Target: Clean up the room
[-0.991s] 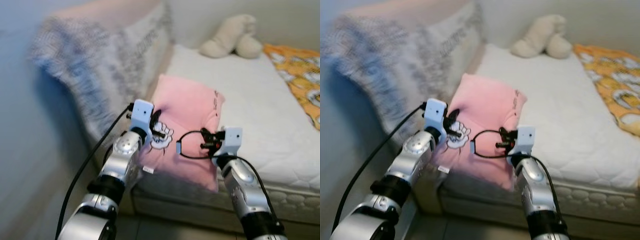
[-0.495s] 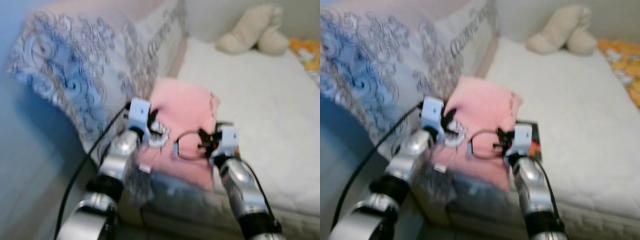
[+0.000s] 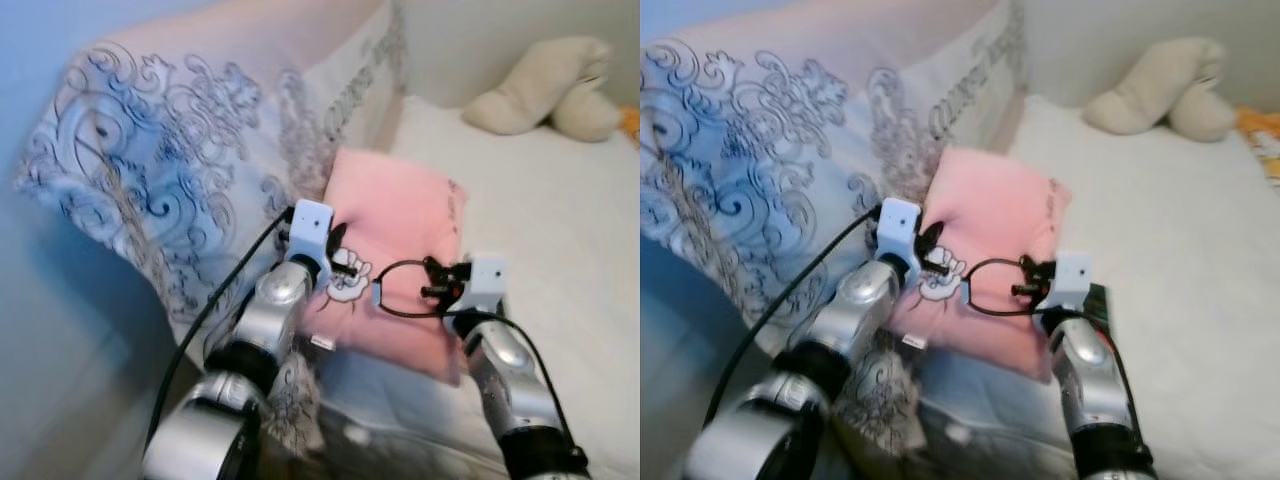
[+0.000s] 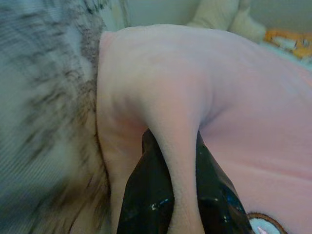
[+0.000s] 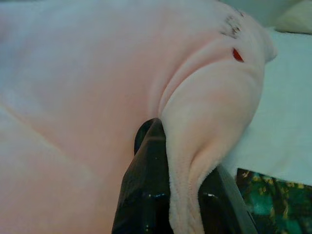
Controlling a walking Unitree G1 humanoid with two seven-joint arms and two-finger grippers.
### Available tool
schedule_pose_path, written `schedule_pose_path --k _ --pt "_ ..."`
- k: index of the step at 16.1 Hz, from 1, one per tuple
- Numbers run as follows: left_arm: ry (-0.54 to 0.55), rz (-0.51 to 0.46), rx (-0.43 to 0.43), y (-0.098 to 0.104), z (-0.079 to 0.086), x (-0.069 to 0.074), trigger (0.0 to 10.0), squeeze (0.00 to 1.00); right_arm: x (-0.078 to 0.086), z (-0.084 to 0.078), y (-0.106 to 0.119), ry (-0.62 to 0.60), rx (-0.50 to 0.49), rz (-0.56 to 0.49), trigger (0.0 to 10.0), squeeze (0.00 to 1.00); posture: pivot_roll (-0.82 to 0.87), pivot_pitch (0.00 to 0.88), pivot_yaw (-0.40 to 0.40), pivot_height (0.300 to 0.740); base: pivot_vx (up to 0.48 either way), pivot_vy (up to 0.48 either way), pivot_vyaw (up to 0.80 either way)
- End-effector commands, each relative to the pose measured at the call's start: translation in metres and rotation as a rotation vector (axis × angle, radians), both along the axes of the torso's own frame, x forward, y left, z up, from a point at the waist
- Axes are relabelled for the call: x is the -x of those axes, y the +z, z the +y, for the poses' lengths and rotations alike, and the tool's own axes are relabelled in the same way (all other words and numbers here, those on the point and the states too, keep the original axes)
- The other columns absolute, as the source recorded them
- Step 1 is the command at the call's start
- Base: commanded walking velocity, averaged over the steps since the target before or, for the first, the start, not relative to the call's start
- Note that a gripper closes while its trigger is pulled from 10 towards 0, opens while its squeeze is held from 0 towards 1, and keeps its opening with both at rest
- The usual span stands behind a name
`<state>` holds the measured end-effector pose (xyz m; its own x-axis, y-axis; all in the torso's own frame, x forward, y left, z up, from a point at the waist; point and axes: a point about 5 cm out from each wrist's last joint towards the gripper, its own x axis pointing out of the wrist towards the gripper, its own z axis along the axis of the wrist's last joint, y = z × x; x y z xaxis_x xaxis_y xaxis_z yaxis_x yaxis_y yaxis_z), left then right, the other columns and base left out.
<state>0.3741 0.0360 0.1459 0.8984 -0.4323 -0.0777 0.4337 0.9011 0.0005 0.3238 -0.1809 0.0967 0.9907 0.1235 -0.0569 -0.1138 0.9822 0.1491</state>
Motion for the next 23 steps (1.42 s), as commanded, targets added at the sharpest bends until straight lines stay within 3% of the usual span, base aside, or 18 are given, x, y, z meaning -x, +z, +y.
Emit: schedule_pose_path --k 1,2,4,5,8,12,16,17,19,20,23 --pt "0.01 -0.059 0.007 0.023 -0.012 -0.008 10.0 0.0 -0.003 -0.024 0.001 -0.083 0.026 0.013 10.0 0.0 0.06 0.053 0.02 0.74 0.0 0.0 0.0" --pt "0.029 -0.041 -0.013 0.028 -0.014 -0.013 10.0 0.0 -0.007 -0.031 0.003 -0.087 0.013 0.021 10.0 0.0 0.05 0.092 0.028 0.74 0.0 0.0 0.0" --pt "0.066 -0.021 -0.009 0.029 -0.01 -0.017 10.0 0.0 -0.015 -0.031 0.0 -0.081 0.079 0.056 10.0 0.0 0.04 0.174 0.039 0.74 0.0 0.0 0.0" --pt "0.106 -0.017 -0.04 0.029 -0.006 -0.019 10.0 0.0 -0.024 -0.022 -0.007 -0.044 0.094 0.112 10.0 0.0 0.04 0.225 0.034 0.74 0.0 0.0 0.0" --pt "0.184 -0.011 -0.103 0.019 0.008 -0.021 10.0 0.0 -0.031 0.0 -0.015 0.017 0.139 0.169 10.0 0.0 0.05 0.289 0.021 0.74 0.0 0.0 0.0" --pt "0.238 -0.003 -0.09 0.016 0.022 -0.023 10.0 0.0 -0.039 0.026 -0.015 0.083 0.201 0.186 10.0 0.0 0.08 0.336 -0.006 0.74 0.0 0.0 0.0" --pt "0.219 -0.03 -0.051 0.027 0.02 -0.026 10.0 0.0 -0.044 0.027 -0.009 0.075 0.233 0.167 10.0 0.0 0.08 0.341 -0.029 0.74 0.0 0.0 0.0" --pt "0.216 -0.069 -0.069 0.034 0.02 -0.028 10.0 1.0 -0.044 0.026 -0.007 0.047 0.167 0.166 10.0 1.0 0.07 0.329 -0.034 0.74 0.0 0.0 0.0" --pt "0.219 -0.084 -0.069 0.034 0.02 -0.027 10.0 1.0 -0.044 0.025 -0.008 0.043 0.156 0.161 10.0 1.0 0.08 0.316 -0.032 0.74 0.0 0.0 0.0" --pt "0.206 -0.014 -0.039 0.017 0.007 -0.019 10.0 1.0 -0.04 0.024 -0.013 0.042 0.175 0.15 10.0 1.0 0.1 0.292 -0.037 0.74 0.0 0.0 0.0" --pt "0.157 -0.033 -0.08 0.012 -0.006 -0.013 10.0 1.0 -0.035 0.025 -0.019 0.068 0.192 0.152 10.0 1.0 0.08 0.243 -0.058 0.74 0.0 0.0 0.0"
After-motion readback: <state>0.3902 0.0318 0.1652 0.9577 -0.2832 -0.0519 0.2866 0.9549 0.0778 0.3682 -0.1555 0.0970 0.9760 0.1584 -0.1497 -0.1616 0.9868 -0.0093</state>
